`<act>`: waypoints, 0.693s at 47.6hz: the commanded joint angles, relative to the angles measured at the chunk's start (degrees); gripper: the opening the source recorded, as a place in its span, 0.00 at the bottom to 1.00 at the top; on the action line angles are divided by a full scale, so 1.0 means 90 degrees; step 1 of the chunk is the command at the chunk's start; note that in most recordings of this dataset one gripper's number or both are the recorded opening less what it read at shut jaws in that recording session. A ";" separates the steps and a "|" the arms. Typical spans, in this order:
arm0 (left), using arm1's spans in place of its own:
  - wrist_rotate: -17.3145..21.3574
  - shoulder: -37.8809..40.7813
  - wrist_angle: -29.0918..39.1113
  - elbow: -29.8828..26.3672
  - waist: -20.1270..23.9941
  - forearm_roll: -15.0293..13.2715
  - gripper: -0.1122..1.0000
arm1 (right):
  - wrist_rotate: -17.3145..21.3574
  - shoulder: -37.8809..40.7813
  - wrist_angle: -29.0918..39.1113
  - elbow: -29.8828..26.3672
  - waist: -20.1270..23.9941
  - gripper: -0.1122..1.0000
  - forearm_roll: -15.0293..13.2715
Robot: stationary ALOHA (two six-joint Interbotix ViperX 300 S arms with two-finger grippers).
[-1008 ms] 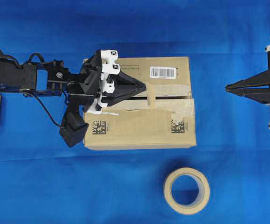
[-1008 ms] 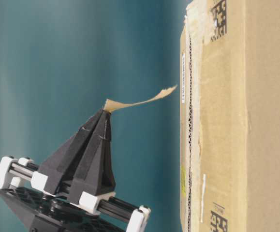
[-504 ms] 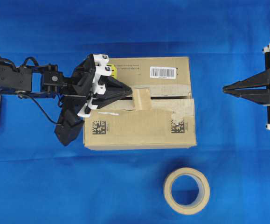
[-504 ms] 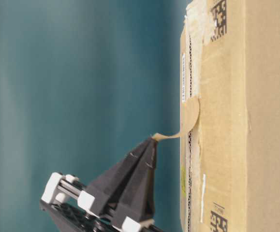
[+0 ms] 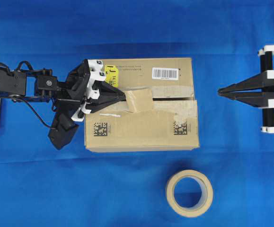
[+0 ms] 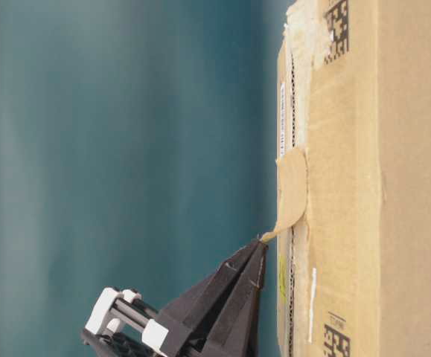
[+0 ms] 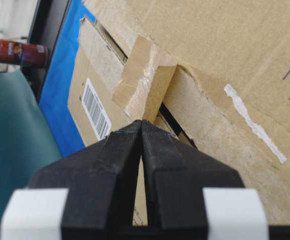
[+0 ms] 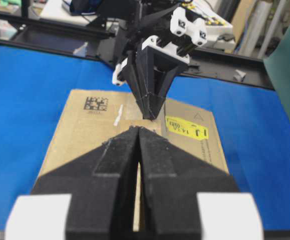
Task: Apply tape along the seams of the closed cardboard box to seal it securely.
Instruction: 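Bring the right gripper in and press the tape onto the seam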
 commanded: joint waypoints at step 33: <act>-0.0020 -0.0068 -0.0010 -0.0029 0.0020 0.0010 0.10 | 0.0039 0.2852 -0.0977 -0.1904 -0.0059 0.54 0.0361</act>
